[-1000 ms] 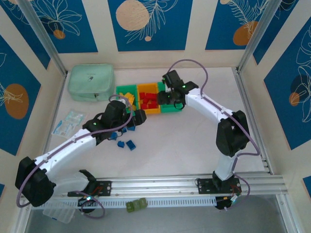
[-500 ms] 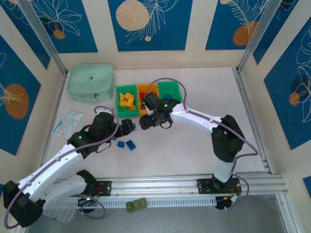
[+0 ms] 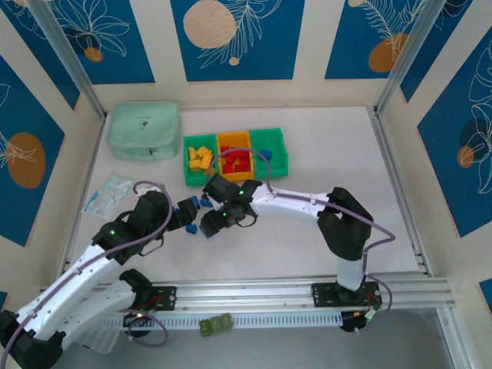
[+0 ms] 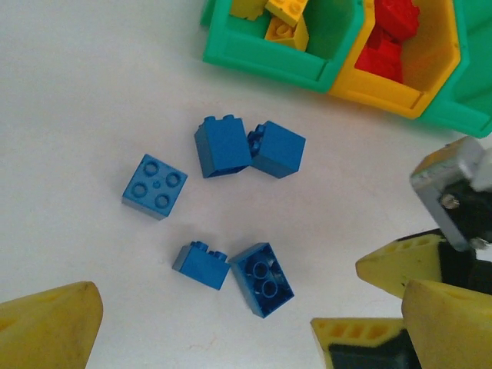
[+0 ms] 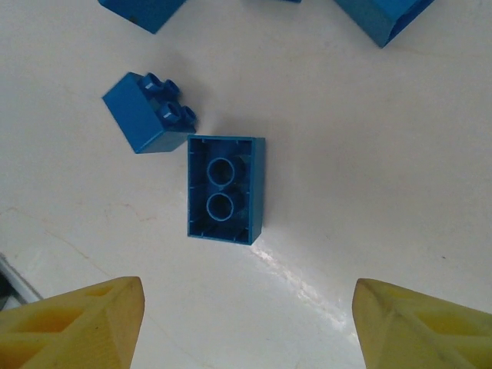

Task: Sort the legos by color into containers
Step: Pick up the lego from the bottom-center of the table.

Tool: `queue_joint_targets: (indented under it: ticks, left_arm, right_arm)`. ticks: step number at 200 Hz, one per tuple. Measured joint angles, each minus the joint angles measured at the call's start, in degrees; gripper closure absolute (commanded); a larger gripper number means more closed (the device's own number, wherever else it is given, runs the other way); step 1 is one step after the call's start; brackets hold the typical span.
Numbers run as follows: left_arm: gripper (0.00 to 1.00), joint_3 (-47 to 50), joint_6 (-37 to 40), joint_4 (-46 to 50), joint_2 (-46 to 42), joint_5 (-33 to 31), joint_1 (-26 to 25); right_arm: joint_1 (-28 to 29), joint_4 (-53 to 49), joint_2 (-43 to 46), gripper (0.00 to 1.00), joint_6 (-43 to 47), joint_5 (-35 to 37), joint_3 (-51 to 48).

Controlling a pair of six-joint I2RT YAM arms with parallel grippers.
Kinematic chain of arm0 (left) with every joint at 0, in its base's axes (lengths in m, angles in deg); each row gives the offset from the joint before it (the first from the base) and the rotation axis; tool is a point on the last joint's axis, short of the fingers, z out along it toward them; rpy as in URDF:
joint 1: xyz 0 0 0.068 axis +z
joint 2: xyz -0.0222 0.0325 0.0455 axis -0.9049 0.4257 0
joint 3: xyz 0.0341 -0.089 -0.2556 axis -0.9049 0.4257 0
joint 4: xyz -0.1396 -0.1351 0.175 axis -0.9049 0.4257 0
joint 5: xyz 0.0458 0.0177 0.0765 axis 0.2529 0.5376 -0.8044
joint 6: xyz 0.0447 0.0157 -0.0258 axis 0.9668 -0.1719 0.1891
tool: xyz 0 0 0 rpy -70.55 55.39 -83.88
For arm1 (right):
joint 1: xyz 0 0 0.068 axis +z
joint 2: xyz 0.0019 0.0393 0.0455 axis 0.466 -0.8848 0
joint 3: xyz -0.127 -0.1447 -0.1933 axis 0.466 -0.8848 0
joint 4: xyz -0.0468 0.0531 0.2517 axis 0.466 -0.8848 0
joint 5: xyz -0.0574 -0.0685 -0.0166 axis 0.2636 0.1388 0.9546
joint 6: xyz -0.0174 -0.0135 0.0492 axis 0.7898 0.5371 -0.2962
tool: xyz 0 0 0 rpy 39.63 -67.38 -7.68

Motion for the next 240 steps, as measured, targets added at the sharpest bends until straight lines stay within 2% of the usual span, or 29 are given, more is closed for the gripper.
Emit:
queue_joint_targets:
  ticks: [57,112,240]
  left_arm:
    - [0.01,1.07,-1.97,3.08,-2.95,-0.63,0.11]
    - [0.01,1.4,-2.71,3.39,-4.76,-1.46,0.33]
    - [0.01,1.64,-2.8,3.52,-5.11,-1.88,0.87]
  right_arm:
    - [1.46,0.9,-4.79,0.24,-1.05,-0.22,0.13]
    - [2.45,0.85,-8.94,0.26,-1.05,0.02,3.41]
    - [3.04,-3.54,-12.59,0.55,0.28,6.32,8.74]
